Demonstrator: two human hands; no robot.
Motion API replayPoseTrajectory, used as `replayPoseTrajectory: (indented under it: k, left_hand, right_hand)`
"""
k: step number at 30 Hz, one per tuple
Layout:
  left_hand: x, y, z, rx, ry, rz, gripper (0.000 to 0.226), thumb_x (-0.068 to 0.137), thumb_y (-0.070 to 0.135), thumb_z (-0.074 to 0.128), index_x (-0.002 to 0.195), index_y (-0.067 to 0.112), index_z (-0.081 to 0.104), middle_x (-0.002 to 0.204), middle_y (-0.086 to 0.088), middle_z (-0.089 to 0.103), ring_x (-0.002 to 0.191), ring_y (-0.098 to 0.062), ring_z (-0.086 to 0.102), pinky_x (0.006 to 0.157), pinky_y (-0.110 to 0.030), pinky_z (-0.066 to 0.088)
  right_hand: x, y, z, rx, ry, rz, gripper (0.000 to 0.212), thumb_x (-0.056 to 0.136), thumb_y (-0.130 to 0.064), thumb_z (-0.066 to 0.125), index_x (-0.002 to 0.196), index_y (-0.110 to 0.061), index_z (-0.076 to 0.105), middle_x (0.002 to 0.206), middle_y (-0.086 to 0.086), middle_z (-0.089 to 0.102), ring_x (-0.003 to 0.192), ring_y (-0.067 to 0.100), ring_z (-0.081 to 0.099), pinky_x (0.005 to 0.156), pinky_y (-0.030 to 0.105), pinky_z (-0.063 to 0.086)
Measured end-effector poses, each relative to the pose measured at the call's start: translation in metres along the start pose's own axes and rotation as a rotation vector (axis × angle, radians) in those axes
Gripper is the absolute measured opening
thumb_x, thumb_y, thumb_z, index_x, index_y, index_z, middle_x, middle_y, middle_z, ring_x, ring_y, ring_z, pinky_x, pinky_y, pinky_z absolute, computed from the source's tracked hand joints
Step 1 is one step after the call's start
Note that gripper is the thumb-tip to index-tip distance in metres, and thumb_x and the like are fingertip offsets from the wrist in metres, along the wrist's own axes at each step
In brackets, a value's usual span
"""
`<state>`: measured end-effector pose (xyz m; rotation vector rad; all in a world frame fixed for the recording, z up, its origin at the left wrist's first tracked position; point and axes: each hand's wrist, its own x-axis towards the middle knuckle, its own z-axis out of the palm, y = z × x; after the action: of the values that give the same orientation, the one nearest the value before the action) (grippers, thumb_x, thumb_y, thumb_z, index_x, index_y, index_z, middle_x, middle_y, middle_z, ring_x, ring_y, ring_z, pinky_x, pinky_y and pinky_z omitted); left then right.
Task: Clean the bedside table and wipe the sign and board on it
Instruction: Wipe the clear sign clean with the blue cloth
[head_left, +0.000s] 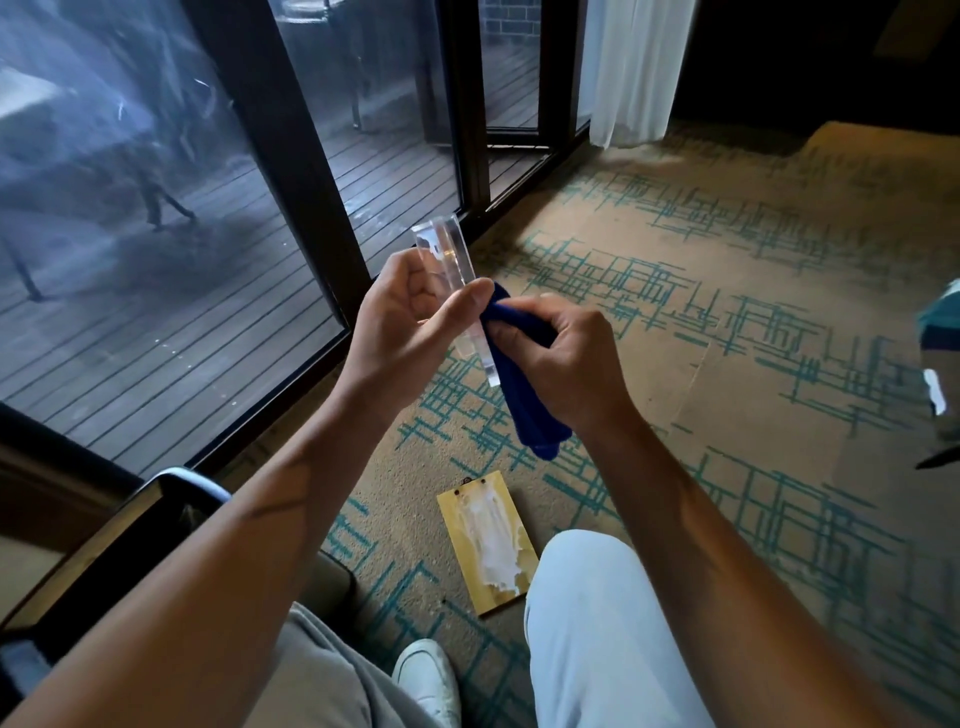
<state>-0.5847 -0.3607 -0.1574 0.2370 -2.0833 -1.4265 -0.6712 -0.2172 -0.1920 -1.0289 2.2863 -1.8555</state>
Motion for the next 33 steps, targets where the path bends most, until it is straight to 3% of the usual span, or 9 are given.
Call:
replayPoseTrajectory:
  k: [4, 10, 15, 20, 24, 27, 30, 33]
  left_hand:
    - [0.001, -0.002, -0.002, -0.061, 0.019, -0.031, 0.056, 0.081, 0.048, 0.073, 0.111, 0.003, 0.057, 0.103, -0.028, 0.066, 0.094, -0.047, 0.066, 0.080, -0.063, 0.055]
    - [0.000, 0.002, -0.004, -0.173, 0.038, -0.127, 0.067, 0.081, 0.053, 0.072, 0.116, -0.002, 0.054, 0.108, -0.029, 0.066, 0.099, -0.043, 0.069, 0.087, -0.065, 0.054]
    - [0.003, 0.006, -0.008, -0.307, 0.078, -0.205, 0.070, 0.085, 0.049, 0.065, 0.124, -0.007, 0.049, 0.114, -0.033, 0.065, 0.102, -0.039, 0.070, 0.092, -0.057, 0.056]
    - [0.004, 0.006, -0.006, -0.348, 0.098, -0.263, 0.070, 0.083, 0.053, 0.065, 0.122, -0.003, 0.051, 0.115, -0.033, 0.065, 0.102, -0.040, 0.070, 0.096, -0.063, 0.050]
    - [0.005, 0.007, -0.008, -0.403, 0.104, -0.325, 0.070, 0.090, 0.050, 0.061, 0.125, -0.011, 0.049, 0.109, -0.035, 0.062, 0.098, -0.041, 0.067, 0.100, -0.068, 0.040]
    - [0.004, 0.008, -0.010, -0.365, 0.087, -0.350, 0.047, 0.098, 0.043, 0.053, 0.115, -0.001, 0.057, 0.101, -0.028, 0.061, 0.095, -0.034, 0.069, 0.086, -0.049, 0.057]
    - [0.002, 0.009, -0.008, -0.341, 0.009, -0.333, 0.032, 0.106, 0.036, 0.039, 0.103, 0.011, 0.059, 0.094, -0.011, 0.075, 0.091, -0.026, 0.073, 0.079, -0.038, 0.059]
    - [-0.002, 0.012, -0.005, -0.315, -0.024, -0.312, 0.040, 0.105, 0.045, 0.036, 0.096, 0.023, 0.069, 0.103, -0.013, 0.076, 0.102, -0.033, 0.071, 0.094, -0.054, 0.055]
  right_hand:
    - [-0.007, 0.009, 0.003, -0.008, -0.002, 0.016, 0.021, 0.088, -0.025, 0.073, 0.108, -0.019, 0.076, 0.095, -0.003, 0.073, 0.085, 0.009, 0.068, 0.077, 0.024, 0.054]
    - [-0.013, 0.017, 0.003, -0.003, 0.008, 0.024, 0.020, 0.087, -0.022, 0.075, 0.107, -0.020, 0.076, 0.094, -0.005, 0.071, 0.084, 0.007, 0.066, 0.076, 0.018, 0.052]
    - [-0.018, 0.036, 0.008, -0.078, -0.008, 0.044, 0.018, 0.085, -0.019, 0.075, 0.103, -0.018, 0.077, 0.087, -0.009, 0.067, 0.079, -0.004, 0.061, 0.075, 0.008, 0.043]
    - [-0.022, 0.046, 0.007, 0.098, 0.032, 0.189, 0.016, 0.084, -0.021, 0.073, 0.099, -0.024, 0.076, 0.093, -0.007, 0.075, 0.084, 0.006, 0.069, 0.078, 0.022, 0.052]
    - [-0.017, 0.035, 0.000, 0.205, 0.071, 0.213, 0.017, 0.086, -0.019, 0.069, 0.101, -0.021, 0.077, 0.091, -0.002, 0.077, 0.085, 0.017, 0.072, 0.076, 0.035, 0.058]
    - [-0.003, 0.016, -0.010, 0.275, 0.087, 0.220, 0.015, 0.088, -0.021, 0.067, 0.098, -0.027, 0.077, 0.091, -0.004, 0.077, 0.088, 0.018, 0.072, 0.078, 0.036, 0.056]
    - [0.016, -0.002, -0.014, 0.297, 0.028, 0.240, 0.012, 0.088, -0.028, 0.065, 0.092, -0.027, 0.077, 0.088, -0.003, 0.077, 0.087, 0.016, 0.070, 0.077, 0.033, 0.052]
    - [0.026, -0.008, -0.012, 0.381, -0.106, 0.325, 0.014, 0.089, -0.027, 0.066, 0.095, -0.022, 0.077, 0.090, 0.008, 0.077, 0.084, 0.024, 0.071, 0.079, 0.042, 0.055]
